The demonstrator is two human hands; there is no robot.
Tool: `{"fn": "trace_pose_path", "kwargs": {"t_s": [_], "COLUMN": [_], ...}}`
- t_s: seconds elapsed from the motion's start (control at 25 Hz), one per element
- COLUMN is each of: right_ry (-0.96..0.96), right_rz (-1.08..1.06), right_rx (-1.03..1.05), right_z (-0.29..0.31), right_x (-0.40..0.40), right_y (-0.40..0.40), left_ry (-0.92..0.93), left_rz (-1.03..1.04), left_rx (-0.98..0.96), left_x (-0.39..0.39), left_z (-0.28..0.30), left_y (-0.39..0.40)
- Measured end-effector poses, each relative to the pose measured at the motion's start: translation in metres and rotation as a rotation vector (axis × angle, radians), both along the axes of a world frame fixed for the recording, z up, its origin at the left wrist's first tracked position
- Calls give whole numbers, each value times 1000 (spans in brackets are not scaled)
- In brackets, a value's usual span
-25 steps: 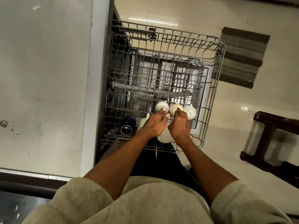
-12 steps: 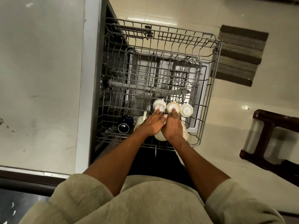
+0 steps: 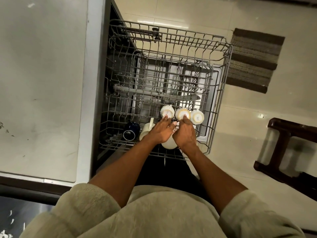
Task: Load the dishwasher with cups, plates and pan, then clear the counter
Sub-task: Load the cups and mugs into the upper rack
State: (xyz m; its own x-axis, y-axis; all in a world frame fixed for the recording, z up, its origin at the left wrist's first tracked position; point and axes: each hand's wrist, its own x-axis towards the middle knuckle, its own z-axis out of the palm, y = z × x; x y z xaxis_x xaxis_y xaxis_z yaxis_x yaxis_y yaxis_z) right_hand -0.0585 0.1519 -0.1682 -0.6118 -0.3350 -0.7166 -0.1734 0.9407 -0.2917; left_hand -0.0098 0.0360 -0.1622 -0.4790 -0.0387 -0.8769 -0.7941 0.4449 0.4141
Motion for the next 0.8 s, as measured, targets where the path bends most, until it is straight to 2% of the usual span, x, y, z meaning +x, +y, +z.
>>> {"fn": "trace_pose_path", "kwargs": {"t_s": [0.44,0.56,0.68,0.8], "right_ry": [83,141,278,358], "right_rz": [82,193,364,460], "right_rx": [-97,-114,-170,-280], "right_z": [26,41,63,92], "right_x": [-3,0,6,13], "right_y": [14,9,-9,-40], "left_ry": [93,194,314,432], "left_rz": [10,-11,-96,-50], "left_rx": [-115,-251,-452,-578], "left_x": [4,14,26,43], "left_z": [31,52,79,115], "left_y": [8,2,-6,-18]}}
